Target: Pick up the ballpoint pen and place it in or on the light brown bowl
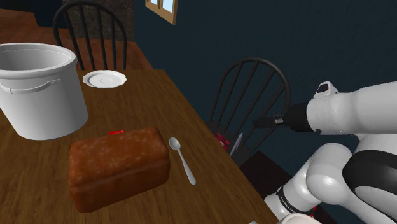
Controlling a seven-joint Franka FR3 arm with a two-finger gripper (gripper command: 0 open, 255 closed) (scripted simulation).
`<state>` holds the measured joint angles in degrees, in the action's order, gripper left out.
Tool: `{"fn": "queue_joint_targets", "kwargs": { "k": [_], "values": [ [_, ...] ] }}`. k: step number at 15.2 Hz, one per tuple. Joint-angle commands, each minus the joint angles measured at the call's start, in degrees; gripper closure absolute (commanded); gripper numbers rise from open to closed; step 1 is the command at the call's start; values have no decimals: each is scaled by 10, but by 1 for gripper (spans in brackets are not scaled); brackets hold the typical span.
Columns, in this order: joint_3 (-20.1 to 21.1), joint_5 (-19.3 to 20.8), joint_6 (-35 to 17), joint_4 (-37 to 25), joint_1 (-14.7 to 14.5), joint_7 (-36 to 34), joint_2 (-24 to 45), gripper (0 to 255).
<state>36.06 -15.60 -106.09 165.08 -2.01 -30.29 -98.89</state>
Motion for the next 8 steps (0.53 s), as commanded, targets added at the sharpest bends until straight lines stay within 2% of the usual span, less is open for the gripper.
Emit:
{"fn": "queue_joint_targets", "kwargs": {
  "k": [1,3,5,8],
  "values": [
    [106,-24,-16,13,-34,-110,-33,0],
    [212,-40,-37,11,-56,-220,-33,0],
    [313,-62,-50,-8,-45,-313,-33,0],
    [325,-78,-75,10,-38,-307,-29,0]
  ]
}}
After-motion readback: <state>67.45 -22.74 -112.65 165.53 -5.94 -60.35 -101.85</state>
